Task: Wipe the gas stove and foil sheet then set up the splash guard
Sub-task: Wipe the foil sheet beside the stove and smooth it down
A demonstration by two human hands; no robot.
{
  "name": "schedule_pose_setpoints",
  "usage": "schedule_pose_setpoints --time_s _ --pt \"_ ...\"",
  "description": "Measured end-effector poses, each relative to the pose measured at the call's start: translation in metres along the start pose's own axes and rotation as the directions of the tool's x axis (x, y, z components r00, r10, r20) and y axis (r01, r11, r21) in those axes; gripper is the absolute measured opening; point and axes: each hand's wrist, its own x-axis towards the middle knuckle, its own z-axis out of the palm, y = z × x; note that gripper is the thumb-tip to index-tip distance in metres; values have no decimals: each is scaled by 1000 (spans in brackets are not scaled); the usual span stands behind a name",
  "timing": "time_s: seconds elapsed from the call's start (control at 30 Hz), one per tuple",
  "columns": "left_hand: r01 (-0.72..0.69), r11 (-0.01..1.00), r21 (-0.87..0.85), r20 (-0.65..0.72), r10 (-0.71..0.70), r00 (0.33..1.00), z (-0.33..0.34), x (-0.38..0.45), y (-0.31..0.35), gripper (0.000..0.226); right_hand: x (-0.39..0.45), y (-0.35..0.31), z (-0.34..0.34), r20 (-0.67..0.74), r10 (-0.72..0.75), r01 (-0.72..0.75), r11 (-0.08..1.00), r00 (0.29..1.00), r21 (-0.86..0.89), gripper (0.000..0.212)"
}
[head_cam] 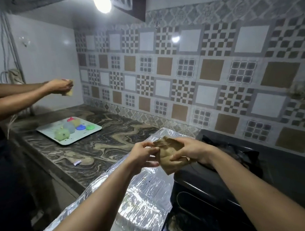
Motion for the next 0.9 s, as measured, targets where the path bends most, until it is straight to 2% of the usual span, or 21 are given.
schedule_pose_setpoints --time_s 0.07,0.17,0.27,0.37,0.43,0.47,0.6,0.67,0.77,0.9 --pt "19 1000 19 -22 -18 1000 -6 16 -7 5 26 0 -2 -25 22 -23 999 999 -45 40" --pt "59 996 66 -65 -55 996 -16 50 -18 9 73 1 -8 8 73 -71 991 997 -114 41" --pt "101 978 181 -101 -84 991 -25 92 -31 15 128 6 -23 40 128 -116 968 991 -221 26" --pt "65 931 360 -156 -8 988 -32 140 -49 10 183 11 -41 52 213 -185 928 976 -323 23" --pt "65 843 534 -173 34 984 -39 173 -66 16 225 21 -57 39 284 -241 870 958 -431 17" --pt "70 778 624 -158 37 987 -42 185 -73 28 242 26 -64 26 307 -257 838 951 -481 16" --pt "114 479 870 -102 -51 993 -58 224 -107 65 304 46 -99 -91 346 -312 660 934 -683 20" --pt "151 384 911 -113 -120 986 -65 236 -123 74 327 58 -115 -169 321 -335 585 932 -739 18" --pt "183 359 915 -110 -215 970 -69 243 -136 82 359 78 -130 -281 185 -336 517 942 -787 16" --pt "245 346 906 -137 -307 942 -65 244 -141 89 395 96 -126 -348 29 -305 558 937 -772 28"
